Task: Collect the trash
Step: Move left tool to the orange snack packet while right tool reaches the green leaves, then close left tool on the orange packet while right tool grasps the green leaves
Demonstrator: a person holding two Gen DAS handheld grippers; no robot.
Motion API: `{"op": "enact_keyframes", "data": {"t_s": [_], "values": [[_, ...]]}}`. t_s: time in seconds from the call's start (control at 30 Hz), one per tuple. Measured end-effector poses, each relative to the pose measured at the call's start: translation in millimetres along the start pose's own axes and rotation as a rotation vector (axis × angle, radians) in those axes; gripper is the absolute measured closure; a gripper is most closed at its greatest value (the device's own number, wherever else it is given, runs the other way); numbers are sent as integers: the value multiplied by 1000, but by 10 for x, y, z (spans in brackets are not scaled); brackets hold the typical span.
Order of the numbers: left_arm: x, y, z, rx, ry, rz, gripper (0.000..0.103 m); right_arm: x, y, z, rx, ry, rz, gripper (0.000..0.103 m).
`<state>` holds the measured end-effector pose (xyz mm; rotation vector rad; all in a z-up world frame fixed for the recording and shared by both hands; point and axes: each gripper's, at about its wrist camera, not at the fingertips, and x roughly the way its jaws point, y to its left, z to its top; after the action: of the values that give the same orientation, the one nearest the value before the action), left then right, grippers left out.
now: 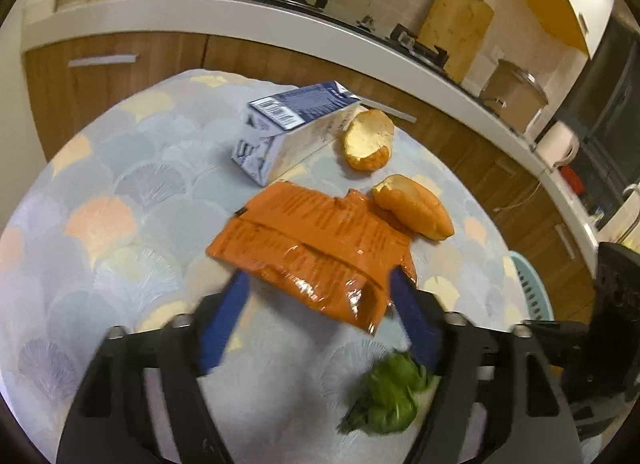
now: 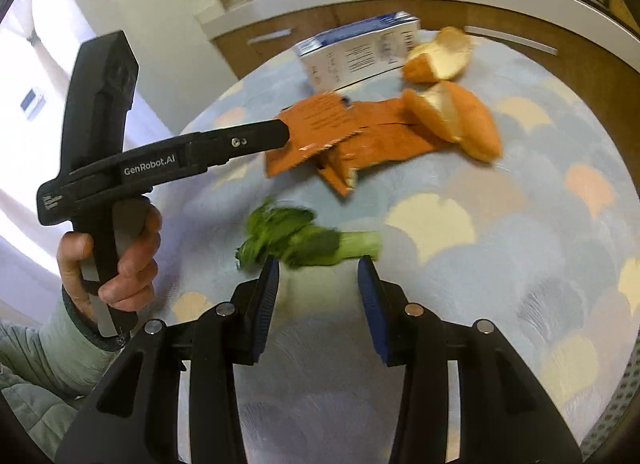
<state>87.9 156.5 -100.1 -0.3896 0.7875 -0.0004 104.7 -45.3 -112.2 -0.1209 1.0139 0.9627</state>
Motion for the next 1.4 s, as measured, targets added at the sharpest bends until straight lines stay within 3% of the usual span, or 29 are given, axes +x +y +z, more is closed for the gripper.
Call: {"op": "enact_keyframes", "data": {"t_s": [0.13, 0.2, 0.23, 0.3, 0.33, 0.37, 0.53, 0.7, 0.73, 0.8, 0.9, 0.97, 1.0, 1.17, 1.2, 1.23, 1.3, 1.4], "values": [[186, -86, 65, -1, 33, 36, 31, -113, -156, 9, 63, -58, -15, 64], [287, -68, 68, -5, 47, 64, 51, -102, -173, 65, 79, -70, -22, 64], [282, -70, 68, 2, 32, 77, 57, -109, -182, 71, 85, -71, -22, 64], [293, -48, 77, 3, 45, 54, 86, -72, -190, 99, 97, -69, -18, 64], [297, -41, 75, 7, 46, 57, 91, -42, -177, 99, 100, -68, -21, 63], [304, -38, 70, 10, 46, 61, 103, -22, -170, 87, 102, -67, -26, 62], [281, -19, 39, 20, 35, 29, 103, 67, -129, 66, 90, -60, -53, 56], [83, 39, 14, 14, 9, 31, 100, 68, -152, 62, 104, -66, -47, 56], [6, 73, 30, 1, -5, 39, 95, 62, -156, 55, 104, -69, -46, 56], [-82, 64, 71, -2, -22, 32, 59, 53, -170, 26, 103, -77, -54, 55], [-150, -67, 175, 2, -45, -12, 37, 50, -249, -49, 130, -108, -55, 53], [-61, -147, 228, -5, -15, -40, 25, 49, -307, -100, 151, -127, -53, 50], [26, -212, 253, -7, 5, -37, 24, 47, -337, -109, 167, -127, -43, 50], [491, -476, 312, 44, 90, 124, 26, -19, -374, -124, 175, -159, -27, 44], [554, -500, 302, 54, 102, 153, 41, -8, -377, -124, 176, -153, -26, 44], [587, -499, 297, 60, 110, 153, 50, 4, -382, -117, 175, -148, -31, 44], [592, -514, 287, 75, 103, 166, 66, 12, -375, -111, 169, -144, -42, 44], [462, -480, 276, 86, 72, 142, 81, 5, -340, -101, 157, -151, -61, 44]]}}
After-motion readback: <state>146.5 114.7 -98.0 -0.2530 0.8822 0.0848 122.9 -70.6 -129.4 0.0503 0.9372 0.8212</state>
